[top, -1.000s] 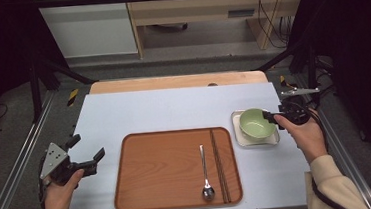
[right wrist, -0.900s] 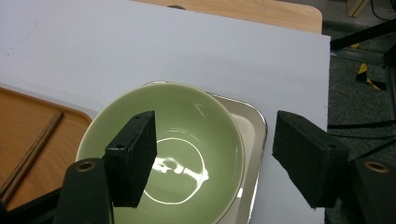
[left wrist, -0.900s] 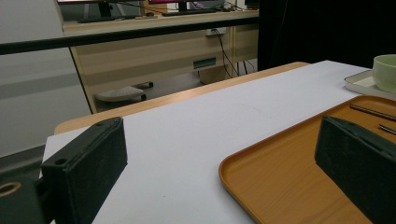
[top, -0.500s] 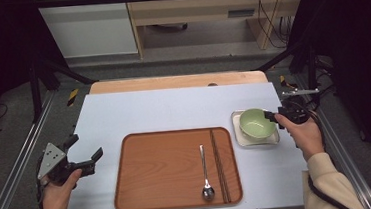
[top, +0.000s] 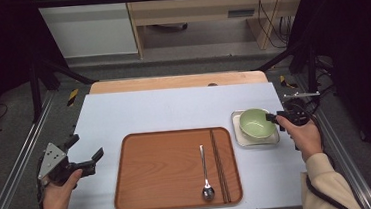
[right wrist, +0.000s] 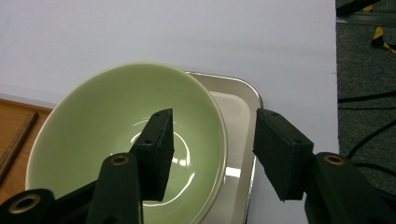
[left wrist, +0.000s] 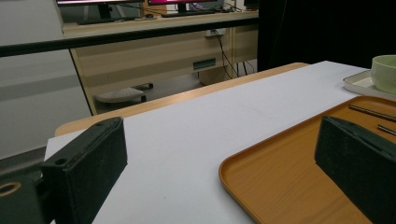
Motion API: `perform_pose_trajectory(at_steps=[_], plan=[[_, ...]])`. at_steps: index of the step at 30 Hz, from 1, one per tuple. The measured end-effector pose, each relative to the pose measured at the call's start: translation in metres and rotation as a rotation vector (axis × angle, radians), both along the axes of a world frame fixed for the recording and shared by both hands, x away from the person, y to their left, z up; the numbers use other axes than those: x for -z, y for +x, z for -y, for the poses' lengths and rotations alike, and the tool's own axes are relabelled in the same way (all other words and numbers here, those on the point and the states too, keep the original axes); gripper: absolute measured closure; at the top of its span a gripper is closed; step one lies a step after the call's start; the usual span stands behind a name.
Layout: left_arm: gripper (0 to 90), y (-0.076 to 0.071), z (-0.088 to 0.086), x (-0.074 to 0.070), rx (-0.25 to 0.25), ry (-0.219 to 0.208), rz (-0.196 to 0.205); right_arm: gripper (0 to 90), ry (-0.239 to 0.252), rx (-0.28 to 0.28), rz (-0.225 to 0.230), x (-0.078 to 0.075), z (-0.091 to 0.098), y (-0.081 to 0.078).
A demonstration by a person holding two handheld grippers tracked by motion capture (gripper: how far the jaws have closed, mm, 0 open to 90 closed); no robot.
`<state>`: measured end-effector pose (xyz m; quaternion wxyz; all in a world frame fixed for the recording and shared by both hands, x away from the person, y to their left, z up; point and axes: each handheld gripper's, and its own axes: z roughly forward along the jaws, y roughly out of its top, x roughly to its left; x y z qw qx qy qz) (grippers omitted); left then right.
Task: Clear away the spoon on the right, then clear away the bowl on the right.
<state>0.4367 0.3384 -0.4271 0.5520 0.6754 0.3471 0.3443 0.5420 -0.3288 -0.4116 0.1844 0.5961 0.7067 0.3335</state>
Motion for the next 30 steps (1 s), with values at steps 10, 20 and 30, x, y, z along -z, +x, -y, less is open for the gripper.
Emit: perform_pose_trajectory(at_steps=[10, 20, 30], plan=[[2.0, 0.0, -0.001, 0.001, -0.003, -0.005, -0.003, 51.8, 0.007, -0.004, -0.046, 0.013, -0.004, 0.001], [2.0, 0.0, 0.001, 0.002, 0.008, 0.004, -0.006, 56.1, 0.018, -0.001, -0.078, 0.021, -0.006, 0.003], [2.0, 0.0, 0.003, 0.002, 0.014, 0.009, -0.006, 67.2, 0.034, 0.033, -0.118, 0.026, -0.008, 0.006]])
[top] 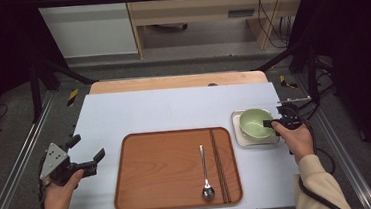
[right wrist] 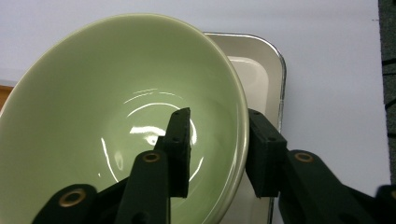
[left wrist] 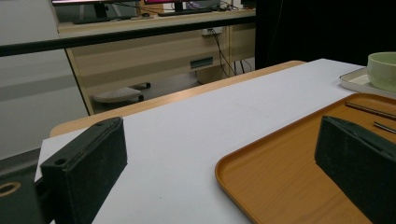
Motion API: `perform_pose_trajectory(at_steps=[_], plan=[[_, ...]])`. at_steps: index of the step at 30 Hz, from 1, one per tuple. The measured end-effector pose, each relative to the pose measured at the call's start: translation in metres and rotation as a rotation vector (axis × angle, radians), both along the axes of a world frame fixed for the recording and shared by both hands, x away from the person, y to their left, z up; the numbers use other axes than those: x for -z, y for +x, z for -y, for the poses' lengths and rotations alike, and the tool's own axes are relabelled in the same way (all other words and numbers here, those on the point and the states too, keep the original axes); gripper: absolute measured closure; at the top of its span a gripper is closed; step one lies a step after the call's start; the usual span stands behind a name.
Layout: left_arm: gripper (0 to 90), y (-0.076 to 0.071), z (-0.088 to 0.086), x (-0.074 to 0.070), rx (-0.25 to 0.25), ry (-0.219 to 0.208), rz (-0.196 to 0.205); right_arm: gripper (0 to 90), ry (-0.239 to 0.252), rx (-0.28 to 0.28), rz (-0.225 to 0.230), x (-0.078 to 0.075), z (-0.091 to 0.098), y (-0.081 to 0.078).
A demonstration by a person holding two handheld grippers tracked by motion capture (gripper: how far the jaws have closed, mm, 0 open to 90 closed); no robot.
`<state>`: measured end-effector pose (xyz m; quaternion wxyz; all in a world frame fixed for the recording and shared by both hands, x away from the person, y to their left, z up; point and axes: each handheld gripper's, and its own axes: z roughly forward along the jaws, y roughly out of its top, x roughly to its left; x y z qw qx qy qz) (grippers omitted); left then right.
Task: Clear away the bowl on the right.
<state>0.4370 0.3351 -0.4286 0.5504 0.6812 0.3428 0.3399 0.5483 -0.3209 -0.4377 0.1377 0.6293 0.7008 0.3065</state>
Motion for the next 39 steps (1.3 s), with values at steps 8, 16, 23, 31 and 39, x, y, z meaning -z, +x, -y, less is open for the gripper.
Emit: perform_pose_trajectory(at_steps=[8, 16, 23, 31, 39], plan=[[2.0, 0.0, 0.001, 0.001, 0.003, 0.003, -0.004, 77.7, -0.011, 0.021, -0.017, 0.001, 0.001, 0.003], [2.0, 0.001, 0.003, 0.003, 0.009, 0.004, -0.009, 82.1, 0.007, 0.034, -0.025, 0.0, 0.004, 0.005], [2.0, 0.001, 0.004, 0.004, 0.012, 0.007, -0.012, 83.7, 0.003, 0.041, -0.019, 0.0, 0.003, 0.005], [2.0, 0.001, 0.003, 0.003, 0.008, 0.003, -0.006, 83.8, 0.008, 0.039, -0.016, -0.004, 0.002, 0.002], [2.0, 0.0, 0.003, 0.002, 0.004, 0.002, -0.001, 83.6, -0.037, 0.002, 0.011, -0.017, -0.006, -0.003]])
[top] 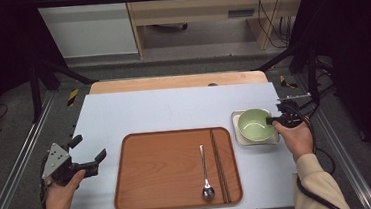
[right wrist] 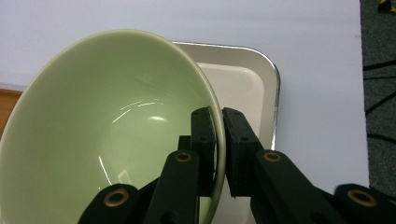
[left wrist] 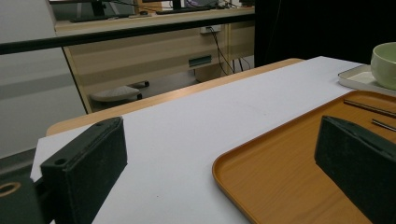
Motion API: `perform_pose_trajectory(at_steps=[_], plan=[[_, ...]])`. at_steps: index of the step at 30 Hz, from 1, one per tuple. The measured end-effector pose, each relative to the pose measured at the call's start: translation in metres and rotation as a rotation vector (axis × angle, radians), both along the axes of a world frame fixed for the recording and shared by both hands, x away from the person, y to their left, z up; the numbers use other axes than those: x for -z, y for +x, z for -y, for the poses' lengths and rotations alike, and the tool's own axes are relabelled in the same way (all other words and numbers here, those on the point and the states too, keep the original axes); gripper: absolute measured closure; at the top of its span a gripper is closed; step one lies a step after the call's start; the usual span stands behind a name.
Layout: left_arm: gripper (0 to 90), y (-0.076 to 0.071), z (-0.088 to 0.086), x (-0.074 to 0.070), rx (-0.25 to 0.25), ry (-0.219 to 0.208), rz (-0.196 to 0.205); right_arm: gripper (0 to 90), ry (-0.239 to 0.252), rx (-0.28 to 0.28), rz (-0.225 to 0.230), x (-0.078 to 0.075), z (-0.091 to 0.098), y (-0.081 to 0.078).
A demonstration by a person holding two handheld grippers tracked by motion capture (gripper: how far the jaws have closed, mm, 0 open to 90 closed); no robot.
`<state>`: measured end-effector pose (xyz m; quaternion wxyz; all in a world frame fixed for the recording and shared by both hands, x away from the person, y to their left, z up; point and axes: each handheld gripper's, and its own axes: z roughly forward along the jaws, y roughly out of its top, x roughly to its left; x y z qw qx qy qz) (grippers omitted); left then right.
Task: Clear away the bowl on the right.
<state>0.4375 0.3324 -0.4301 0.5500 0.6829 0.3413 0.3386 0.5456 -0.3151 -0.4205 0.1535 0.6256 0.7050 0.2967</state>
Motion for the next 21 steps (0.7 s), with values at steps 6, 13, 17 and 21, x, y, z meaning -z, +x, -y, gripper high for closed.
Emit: perform_pose_trajectory(at_steps=[6, 13, 17, 21], plan=[[2.0, 0.0, 0.0, 0.001, 0.0, -0.001, -0.002, 83.5, 0.001, -0.036, 0.042, -0.019, -0.005, -0.006], [2.0, 0.0, 0.002, 0.001, 0.007, 0.007, -0.001, 83.6, 0.004, -0.144, 0.095, -0.049, -0.038, -0.018], [2.0, 0.001, 0.001, 0.001, 0.006, 0.008, -0.002, 83.6, 0.018, -0.243, 0.094, -0.052, -0.073, -0.022], [2.0, 0.0, 0.001, -0.001, 0.008, 0.006, 0.004, 83.7, 0.037, -0.342, 0.08, -0.045, -0.115, -0.027]])
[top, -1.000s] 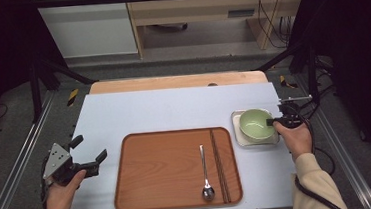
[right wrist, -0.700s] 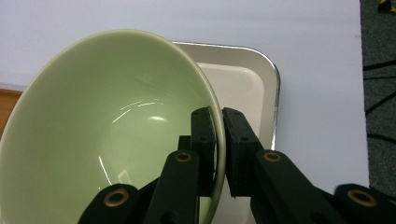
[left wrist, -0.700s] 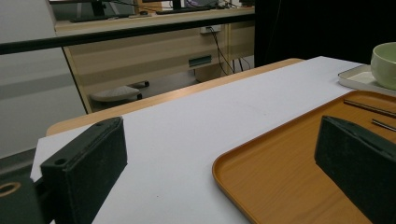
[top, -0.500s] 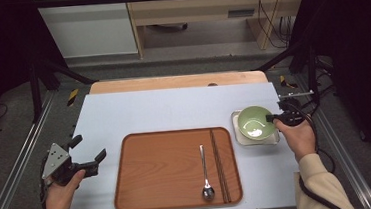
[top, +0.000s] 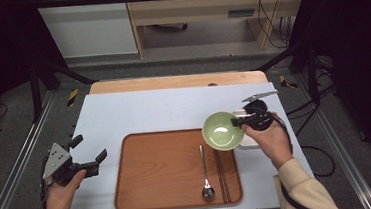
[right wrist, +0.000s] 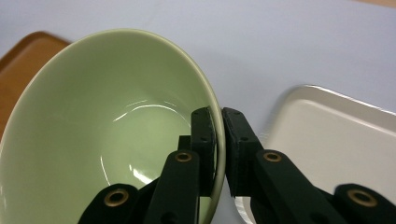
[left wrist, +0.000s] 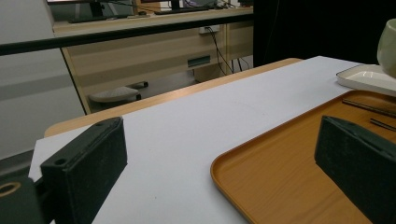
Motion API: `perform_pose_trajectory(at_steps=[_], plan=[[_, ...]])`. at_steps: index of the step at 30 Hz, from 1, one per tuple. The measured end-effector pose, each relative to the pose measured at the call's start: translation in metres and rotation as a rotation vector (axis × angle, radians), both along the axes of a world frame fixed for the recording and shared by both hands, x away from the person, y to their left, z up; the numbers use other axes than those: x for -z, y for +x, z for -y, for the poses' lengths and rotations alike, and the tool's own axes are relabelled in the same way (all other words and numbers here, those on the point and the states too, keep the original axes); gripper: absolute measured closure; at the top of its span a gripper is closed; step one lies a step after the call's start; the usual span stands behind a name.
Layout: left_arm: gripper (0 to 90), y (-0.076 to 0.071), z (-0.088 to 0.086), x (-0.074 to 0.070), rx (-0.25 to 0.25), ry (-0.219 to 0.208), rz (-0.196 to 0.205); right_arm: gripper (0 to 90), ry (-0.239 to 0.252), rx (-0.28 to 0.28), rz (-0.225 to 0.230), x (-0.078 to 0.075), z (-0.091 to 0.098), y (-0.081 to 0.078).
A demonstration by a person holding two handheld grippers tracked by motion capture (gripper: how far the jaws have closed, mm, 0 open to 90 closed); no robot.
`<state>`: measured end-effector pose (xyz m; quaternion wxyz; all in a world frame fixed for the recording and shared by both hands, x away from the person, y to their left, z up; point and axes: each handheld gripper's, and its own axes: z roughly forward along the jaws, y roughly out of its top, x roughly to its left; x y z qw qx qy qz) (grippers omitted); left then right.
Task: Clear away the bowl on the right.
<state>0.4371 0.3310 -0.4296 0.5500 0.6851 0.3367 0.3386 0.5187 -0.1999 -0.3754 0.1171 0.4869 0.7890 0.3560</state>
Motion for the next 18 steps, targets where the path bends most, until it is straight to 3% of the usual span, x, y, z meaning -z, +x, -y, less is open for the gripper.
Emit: perform_pose_trajectory(at_steps=[3, 11, 18], plan=[[2.0, 0.0, 0.0, 0.0, 0.003, 0.0, 0.001, 83.7, 0.008, -0.068, -0.026, 0.008, -0.029, -0.004], [2.0, 0.0, -0.001, -0.001, -0.002, -0.004, 0.004, 83.5, 0.011, -0.161, -0.098, 0.027, -0.077, -0.02], [2.0, 0.0, 0.0, -0.001, 0.002, -0.003, 0.004, 83.5, -0.006, -0.234, -0.143, 0.046, -0.098, -0.035]])
